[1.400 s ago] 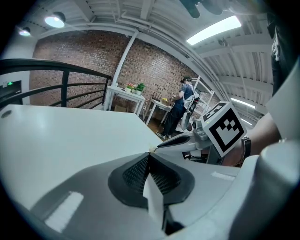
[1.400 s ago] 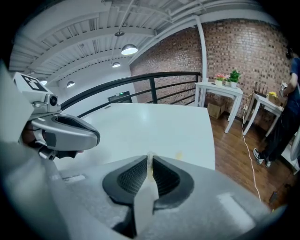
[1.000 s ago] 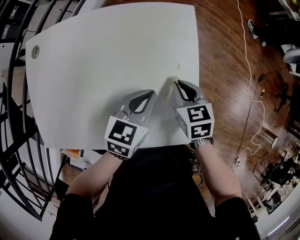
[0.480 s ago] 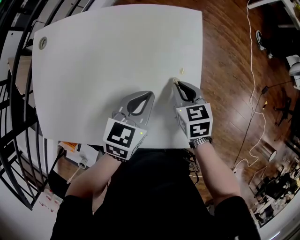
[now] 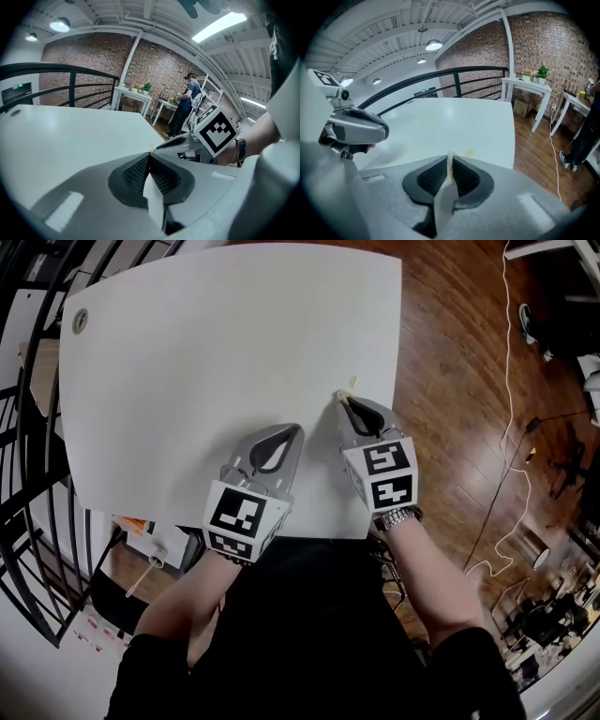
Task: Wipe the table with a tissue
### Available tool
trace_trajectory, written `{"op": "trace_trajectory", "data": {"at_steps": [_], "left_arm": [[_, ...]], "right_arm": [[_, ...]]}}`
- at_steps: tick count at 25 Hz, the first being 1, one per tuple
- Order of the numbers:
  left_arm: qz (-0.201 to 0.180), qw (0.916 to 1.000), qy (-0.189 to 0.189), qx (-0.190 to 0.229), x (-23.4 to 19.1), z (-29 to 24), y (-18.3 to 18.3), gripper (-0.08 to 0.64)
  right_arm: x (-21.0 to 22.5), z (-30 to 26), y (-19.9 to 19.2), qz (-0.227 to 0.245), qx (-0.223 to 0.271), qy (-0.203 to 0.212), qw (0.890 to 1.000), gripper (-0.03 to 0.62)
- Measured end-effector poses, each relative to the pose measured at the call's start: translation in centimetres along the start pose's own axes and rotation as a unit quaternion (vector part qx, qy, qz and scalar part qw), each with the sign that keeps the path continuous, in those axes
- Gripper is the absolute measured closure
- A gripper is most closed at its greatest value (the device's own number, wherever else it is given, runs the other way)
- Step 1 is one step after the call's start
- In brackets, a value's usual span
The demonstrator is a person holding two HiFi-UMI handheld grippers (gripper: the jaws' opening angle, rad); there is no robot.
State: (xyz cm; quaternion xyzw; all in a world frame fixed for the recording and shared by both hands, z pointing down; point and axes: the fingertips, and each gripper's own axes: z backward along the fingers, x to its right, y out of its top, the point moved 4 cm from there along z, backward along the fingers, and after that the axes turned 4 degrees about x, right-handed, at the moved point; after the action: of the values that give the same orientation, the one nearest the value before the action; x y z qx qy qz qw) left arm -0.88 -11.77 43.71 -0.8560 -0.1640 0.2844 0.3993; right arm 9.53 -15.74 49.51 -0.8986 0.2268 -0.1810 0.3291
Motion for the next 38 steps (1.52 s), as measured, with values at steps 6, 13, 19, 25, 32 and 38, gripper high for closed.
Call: {"op": "trace_trajectory", "data": {"at_steps": [6, 13, 19, 25, 32, 38], "left_arm": [[0.006, 0.9999, 0.011, 0.001, -0.3, -0.7, 0.0, 0.551], [0.01, 0.9998, 0.017, 0.0, -0.6, -1.3, 0.0, 0.551], [0.012, 0.9997, 0.02, -0.003, -0.8, -1.8, 0.3, 0.551], [0.013, 0.9996, 0.023, -0.006, -0.6, -2.2, 0.1, 0.551], [0.013, 0.9995, 0.027, -0.008, -0.7, -2.5, 0.5, 0.551], [0.01, 0.9996, 0.027, -0.006, -0.5, -2.5, 0.6, 0.551]], "right_arm": [[0.5, -0.5, 0.1, 0.007, -0.001, 0.01, 1.0, 0.566], [1.1, -0.9, 0.4, 0.011, 0.001, 0.014, 1.0, 0.566], [1.8, -1.2, 0.9, 0.012, 0.005, 0.014, 1.0, 0.566], [2.6, -1.5, 0.9, 0.017, 0.008, 0.011, 1.0, 0.566], [3.4, -1.6, 1.7, 0.013, 0.013, 0.007, 1.0, 0.566], [4.2, -1.5, 1.8, 0.019, 0.011, -0.004, 1.0, 0.566]]}}
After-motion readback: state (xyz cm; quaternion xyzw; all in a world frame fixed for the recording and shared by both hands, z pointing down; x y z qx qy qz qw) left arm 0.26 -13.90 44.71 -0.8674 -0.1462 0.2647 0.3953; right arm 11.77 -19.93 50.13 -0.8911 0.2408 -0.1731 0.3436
